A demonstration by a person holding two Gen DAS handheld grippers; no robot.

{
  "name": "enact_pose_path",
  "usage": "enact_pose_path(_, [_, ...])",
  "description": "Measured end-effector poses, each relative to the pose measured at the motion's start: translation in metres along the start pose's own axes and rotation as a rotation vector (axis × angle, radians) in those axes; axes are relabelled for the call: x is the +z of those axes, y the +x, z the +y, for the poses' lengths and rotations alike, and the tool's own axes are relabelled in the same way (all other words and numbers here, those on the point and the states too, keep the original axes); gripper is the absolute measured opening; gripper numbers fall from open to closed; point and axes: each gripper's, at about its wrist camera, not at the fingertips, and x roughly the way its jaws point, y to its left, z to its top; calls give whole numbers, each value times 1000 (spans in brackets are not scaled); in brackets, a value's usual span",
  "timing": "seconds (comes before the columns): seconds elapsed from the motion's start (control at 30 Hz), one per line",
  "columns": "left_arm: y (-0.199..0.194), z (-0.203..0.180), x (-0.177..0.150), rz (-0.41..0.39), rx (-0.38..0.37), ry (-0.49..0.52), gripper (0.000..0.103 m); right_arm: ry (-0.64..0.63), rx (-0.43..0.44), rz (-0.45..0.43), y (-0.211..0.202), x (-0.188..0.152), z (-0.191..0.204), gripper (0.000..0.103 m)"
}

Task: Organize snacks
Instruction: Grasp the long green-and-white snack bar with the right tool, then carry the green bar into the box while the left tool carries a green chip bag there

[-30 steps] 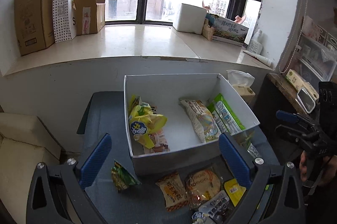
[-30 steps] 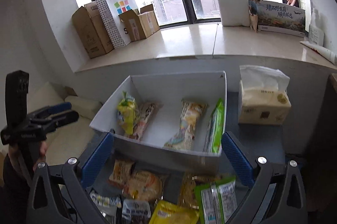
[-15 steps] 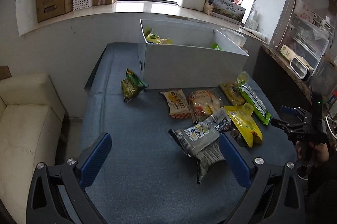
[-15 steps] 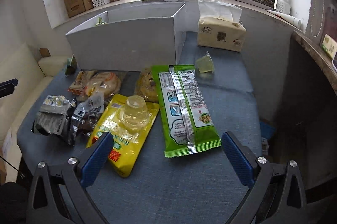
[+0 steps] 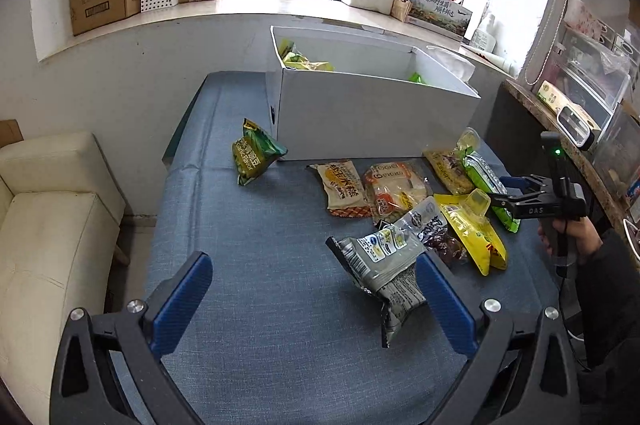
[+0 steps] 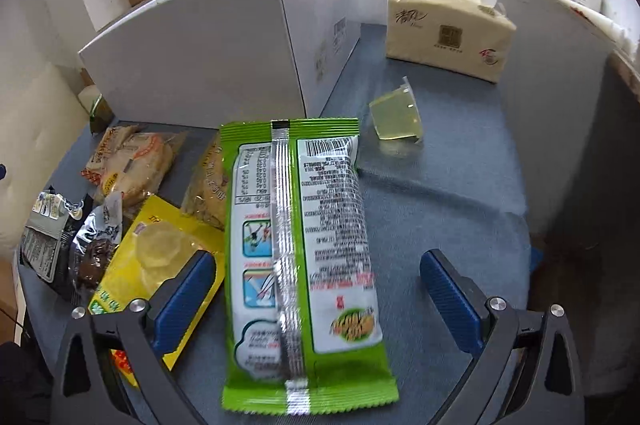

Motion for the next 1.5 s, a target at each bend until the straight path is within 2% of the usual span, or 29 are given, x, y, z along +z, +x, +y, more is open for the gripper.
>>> enact_pose_path(0.07, [1,3,0,0,6,-6,103,-2,6,-11,1,2,0,101])
enact_pose_path(0.1, [2,3,1,3,6,-7,103,-1,10,-17,1,2,1,94])
enact_pose_path(0.13, [4,4,1,7,9,-6,103,-5,5,-21,0,2,2,79])
enact_pose_path(0.17, [5,4,2,12,14,-7,103,-10,-21,-23,-2,2,3,69])
enact_pose_path(0.33, [5,4,16,34,31,34,103,24,-2,-34,-14,-8,5,69])
enact_pose_path(0.4, [7,6,26,38,38,71,103,46,-4,-75,-28,-15,5,68])
enact_pose_path(0.47, [11,9,39,50,64,111,103,93,29,-127,-46,-21,3,68])
enact_pose_path(0.53, [19,12,50,56,48,165,103,131,54,-171,-66,-27,4,68])
enact_pose_path(0.63, [42,25,68,71,27,200,103,155,103,-244,-92,-31,12,68])
enact_pose_path(0.73, [79,34,82,113,22,245,103,165,144,-277,-110,-36,23,68])
enact_pose_path(0.8, [104,34,86,145,50,298,103,157,161,-285,-117,-37,30,69])
enact_pose_path(0.9, [140,42,90,202,44,289,103,162,169,-282,-122,-40,36,69])
enact_pose_path(1.07, [167,49,95,204,52,291,102,192,188,-261,-119,-47,36,69])
enact_pose_path(1.13, [171,51,95,200,65,288,78,197,180,-253,-118,-49,37,69])
enact_pose_path(1.17, [174,54,95,220,84,272,52,199,180,-252,-118,-51,38,69])
enact_pose_path(1.27, [171,56,95,211,75,239,44,206,190,-252,-116,-51,39,70])
enact_pose_path(1.5, [114,51,85,138,13,164,42,184,218,-261,-116,-46,50,70])
